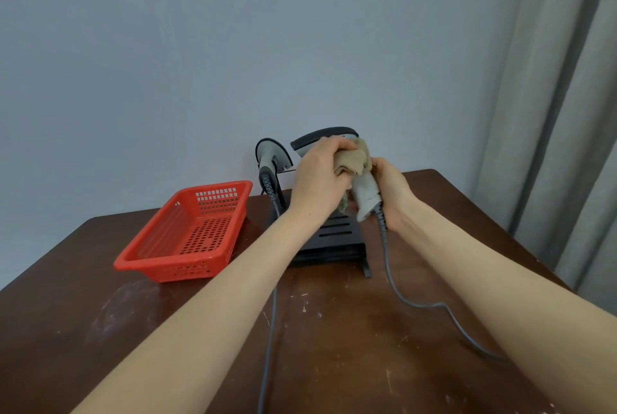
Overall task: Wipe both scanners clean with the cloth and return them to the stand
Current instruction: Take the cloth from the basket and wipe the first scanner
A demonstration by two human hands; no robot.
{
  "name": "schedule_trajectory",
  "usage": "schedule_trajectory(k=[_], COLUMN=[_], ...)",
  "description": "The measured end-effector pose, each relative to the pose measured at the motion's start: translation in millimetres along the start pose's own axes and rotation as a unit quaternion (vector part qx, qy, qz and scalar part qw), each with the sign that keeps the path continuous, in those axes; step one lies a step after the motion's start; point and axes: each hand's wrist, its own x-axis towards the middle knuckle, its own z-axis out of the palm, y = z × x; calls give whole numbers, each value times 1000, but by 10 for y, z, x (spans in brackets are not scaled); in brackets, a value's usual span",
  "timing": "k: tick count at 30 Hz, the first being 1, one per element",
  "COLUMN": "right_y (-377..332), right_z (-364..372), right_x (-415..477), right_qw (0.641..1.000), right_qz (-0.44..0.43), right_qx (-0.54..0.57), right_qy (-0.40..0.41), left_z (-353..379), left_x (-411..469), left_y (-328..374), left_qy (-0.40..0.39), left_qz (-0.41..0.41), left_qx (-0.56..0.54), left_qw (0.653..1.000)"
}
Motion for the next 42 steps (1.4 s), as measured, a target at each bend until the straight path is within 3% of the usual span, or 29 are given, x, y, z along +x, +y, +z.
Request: schedule_trajectory(k=[2,6,8,14,17,26,31,38,42], right_y=[-23,-72,-77,-84,-65,-75,-64,-155,-141], right_z=[-20,-70,-87,-112,-52,-97,-47,-110,-56], right_x=[13,-9,-6,-12,-10,-25,-53,-61,-79], right_qw=[1000,999,999,1000,1000,998,996,996,997], right_qz=[-3,18,17,17,24,31,32,39,21], right_qx=[4,-32,-20,-10,4,22,53,42,24], right_qy=[3,-19,-20,19,5,-48,-61,-66,-72], left_z=[54,65,-20,-109,14,238,157,234,160], left_x=[-80,-300,-321,-113,-55,-354,-102,-360,-94], left_y=[27,7,-49,-140,-157,-115,-132,-48,-59], left_qy=[-26,-176,-214,33,15,-27,34,-31,37], left_qz=[11,-37,-25,-5,5,58,-6,3,-25], left_qx=[6,-56,-39,-38,3,-27,-12,-51,-25], left_qw=[1000,982,976,999,1000,998,999,998,999])
